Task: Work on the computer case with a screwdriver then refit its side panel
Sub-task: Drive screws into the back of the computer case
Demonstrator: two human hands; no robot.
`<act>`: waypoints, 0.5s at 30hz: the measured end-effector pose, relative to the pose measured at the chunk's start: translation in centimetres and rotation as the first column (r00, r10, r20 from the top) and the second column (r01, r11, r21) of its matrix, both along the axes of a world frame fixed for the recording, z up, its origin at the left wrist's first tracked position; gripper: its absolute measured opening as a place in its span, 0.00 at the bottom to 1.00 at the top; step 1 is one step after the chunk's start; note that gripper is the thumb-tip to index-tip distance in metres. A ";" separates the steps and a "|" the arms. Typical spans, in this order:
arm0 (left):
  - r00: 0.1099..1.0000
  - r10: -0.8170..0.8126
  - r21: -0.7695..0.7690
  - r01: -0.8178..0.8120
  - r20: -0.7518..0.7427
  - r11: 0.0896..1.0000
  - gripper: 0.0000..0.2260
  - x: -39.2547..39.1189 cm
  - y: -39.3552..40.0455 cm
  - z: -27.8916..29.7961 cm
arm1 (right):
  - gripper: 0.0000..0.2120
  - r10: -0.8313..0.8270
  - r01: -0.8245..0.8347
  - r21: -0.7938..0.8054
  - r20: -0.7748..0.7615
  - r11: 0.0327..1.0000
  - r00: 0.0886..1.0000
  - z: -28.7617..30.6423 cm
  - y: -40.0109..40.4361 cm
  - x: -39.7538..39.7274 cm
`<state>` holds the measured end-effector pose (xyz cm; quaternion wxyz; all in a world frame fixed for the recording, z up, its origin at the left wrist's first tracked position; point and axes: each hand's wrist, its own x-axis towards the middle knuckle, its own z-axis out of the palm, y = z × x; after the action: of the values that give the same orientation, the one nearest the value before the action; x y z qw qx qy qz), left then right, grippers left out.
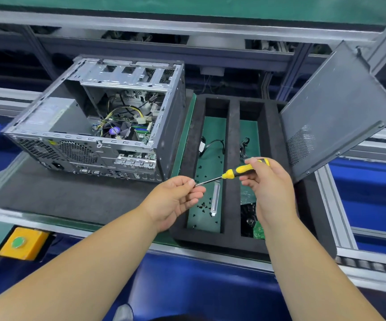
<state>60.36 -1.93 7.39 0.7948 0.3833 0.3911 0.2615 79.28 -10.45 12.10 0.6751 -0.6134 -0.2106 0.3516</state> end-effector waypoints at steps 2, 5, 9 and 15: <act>0.999 0.045 -0.028 -0.045 0.003 0.999 0.04 -0.9 0.0 0.1 | 0.06 0.017 -0.016 -0.001 0.026 1.000 1.000 0.1 0.2 -1.3; 0.993 0.120 -0.065 -0.120 -0.016 0.991 0.03 -2.7 0.3 -0.1 | 0.06 0.067 -0.065 -0.026 0.071 0.998 0.995 0.3 0.6 -3.6; 0.982 0.183 -0.143 -0.175 0.042 0.974 0.05 -5.6 1.2 -0.2 | 0.05 0.139 -0.133 -0.058 0.114 0.989 0.984 0.5 1.3 -7.3; 0.956 0.285 -0.217 -0.263 0.074 0.940 0.07 -10.9 3.6 -0.4 | 0.03 0.224 -0.207 -0.137 0.119 0.969 0.967 0.1 2.5 -13.4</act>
<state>49.42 1.64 6.95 0.8051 0.2272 0.4234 0.3478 65.90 -7.99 12.23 0.5778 -0.6498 -0.2986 0.3934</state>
